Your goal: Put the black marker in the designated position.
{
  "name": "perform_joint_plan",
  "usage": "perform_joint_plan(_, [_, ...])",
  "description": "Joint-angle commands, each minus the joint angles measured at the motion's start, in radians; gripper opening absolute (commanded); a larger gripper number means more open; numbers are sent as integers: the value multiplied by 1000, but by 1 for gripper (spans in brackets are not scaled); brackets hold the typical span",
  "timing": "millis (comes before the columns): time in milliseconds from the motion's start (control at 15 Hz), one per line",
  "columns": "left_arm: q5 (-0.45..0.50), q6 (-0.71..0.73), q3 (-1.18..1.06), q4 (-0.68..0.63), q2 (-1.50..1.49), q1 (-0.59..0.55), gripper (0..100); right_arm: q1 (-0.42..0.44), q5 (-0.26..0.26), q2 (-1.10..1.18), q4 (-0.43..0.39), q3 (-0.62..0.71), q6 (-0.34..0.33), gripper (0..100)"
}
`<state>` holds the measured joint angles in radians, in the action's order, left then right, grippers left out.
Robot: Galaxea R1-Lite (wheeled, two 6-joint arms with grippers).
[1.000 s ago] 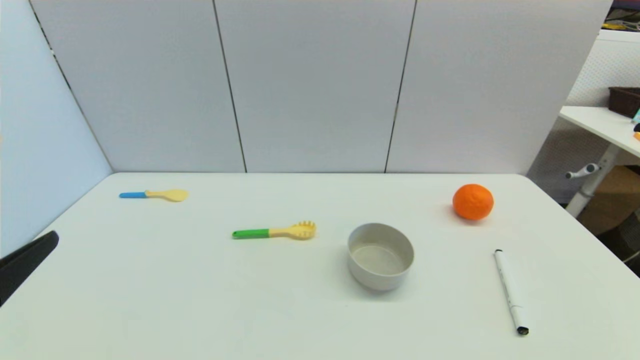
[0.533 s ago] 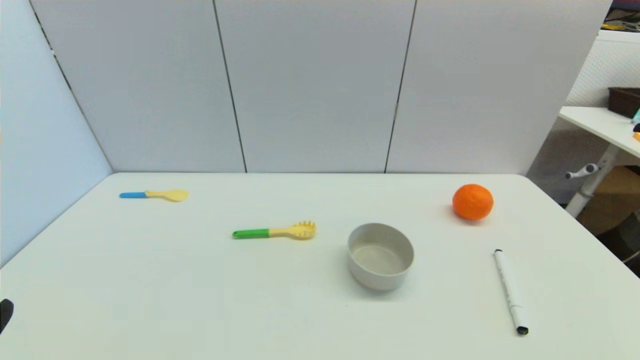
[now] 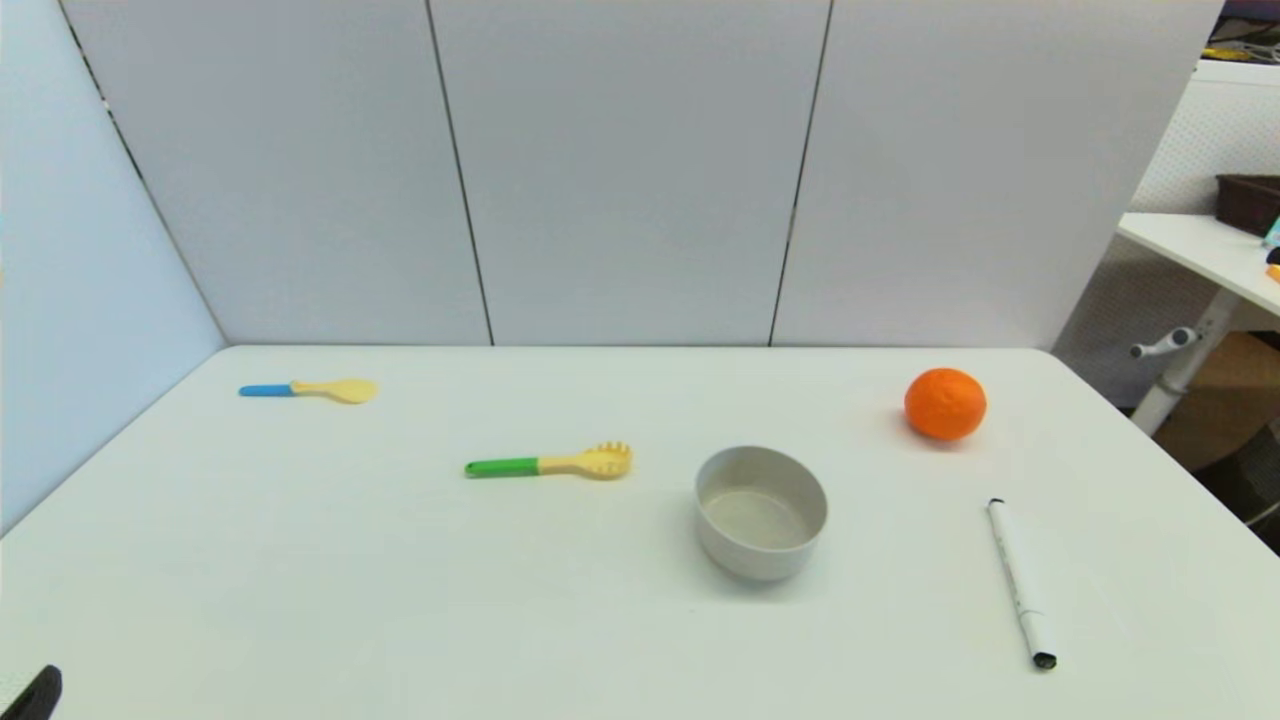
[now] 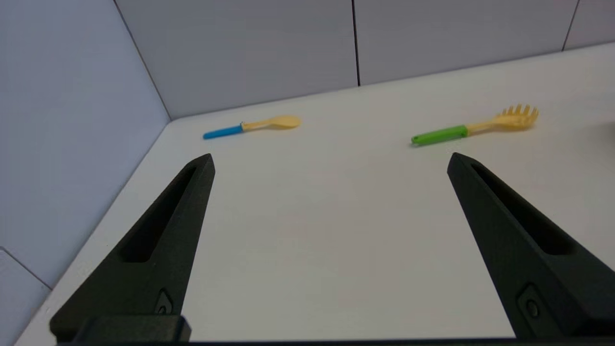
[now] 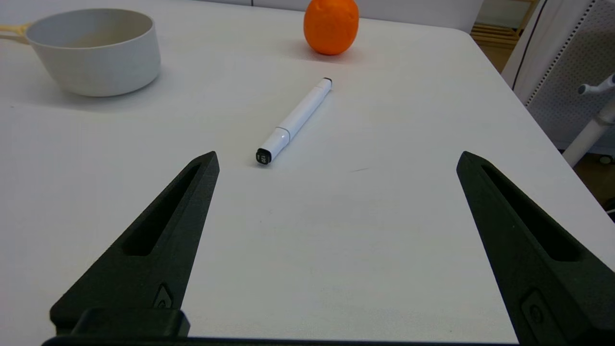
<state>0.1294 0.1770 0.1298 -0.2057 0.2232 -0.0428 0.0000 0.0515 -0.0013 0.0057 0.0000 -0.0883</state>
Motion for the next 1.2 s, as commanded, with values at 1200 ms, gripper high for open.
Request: perform_joint_plan(1200, [-126, -160, -130, 203, -223, 41, 100, 0, 1, 1, 0, 0, -4, 100])
